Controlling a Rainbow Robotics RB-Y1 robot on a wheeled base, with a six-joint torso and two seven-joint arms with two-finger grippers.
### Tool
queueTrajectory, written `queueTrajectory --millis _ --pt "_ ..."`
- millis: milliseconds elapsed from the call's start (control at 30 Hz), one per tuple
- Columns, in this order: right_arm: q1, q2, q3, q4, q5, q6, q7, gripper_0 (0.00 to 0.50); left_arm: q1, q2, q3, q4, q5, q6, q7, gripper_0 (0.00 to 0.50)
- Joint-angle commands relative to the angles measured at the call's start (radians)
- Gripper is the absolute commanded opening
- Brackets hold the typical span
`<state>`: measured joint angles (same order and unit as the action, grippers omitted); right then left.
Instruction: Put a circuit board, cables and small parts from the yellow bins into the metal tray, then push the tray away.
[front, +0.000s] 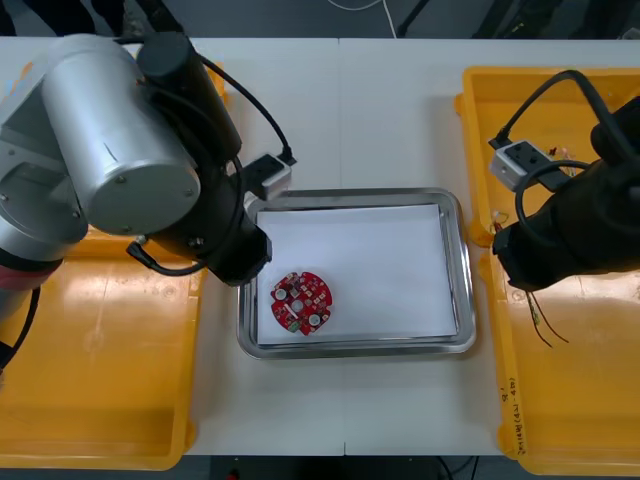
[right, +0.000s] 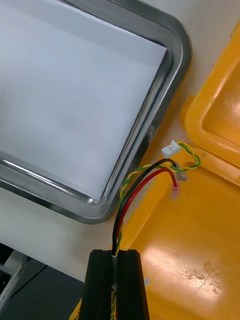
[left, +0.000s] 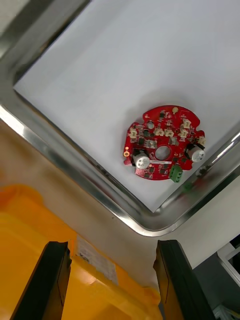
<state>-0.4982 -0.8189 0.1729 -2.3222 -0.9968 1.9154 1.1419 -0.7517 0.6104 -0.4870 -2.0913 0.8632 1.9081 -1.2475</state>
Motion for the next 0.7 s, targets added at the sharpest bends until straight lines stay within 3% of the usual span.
queueTrajectory --millis 33,200,367,700 --pt "-0.077 0.046 0.071 -0.002 0.037 -0.003 0.058 0.000 -0.051 0.060 0.093 -0.030 0.027 0.012 0.086 0.500" --pt "-0.114 0.093 0.143 0.007 0.070 -0.041 0.098 0.000 -0.049 0.111 0.176 0.028 0.043 0.012 0.085 0.500" --pt "-0.143 0.135 0.177 0.058 0.079 -0.050 0.246 0.000 -0.049 0.141 0.245 0.123 0.040 0.012 0.068 0.500" --pt "-0.143 0.190 0.215 0.098 0.109 -0.050 0.536 0.000 -0.051 0.160 0.311 0.284 -0.069 0.012 -0.012 0.500"
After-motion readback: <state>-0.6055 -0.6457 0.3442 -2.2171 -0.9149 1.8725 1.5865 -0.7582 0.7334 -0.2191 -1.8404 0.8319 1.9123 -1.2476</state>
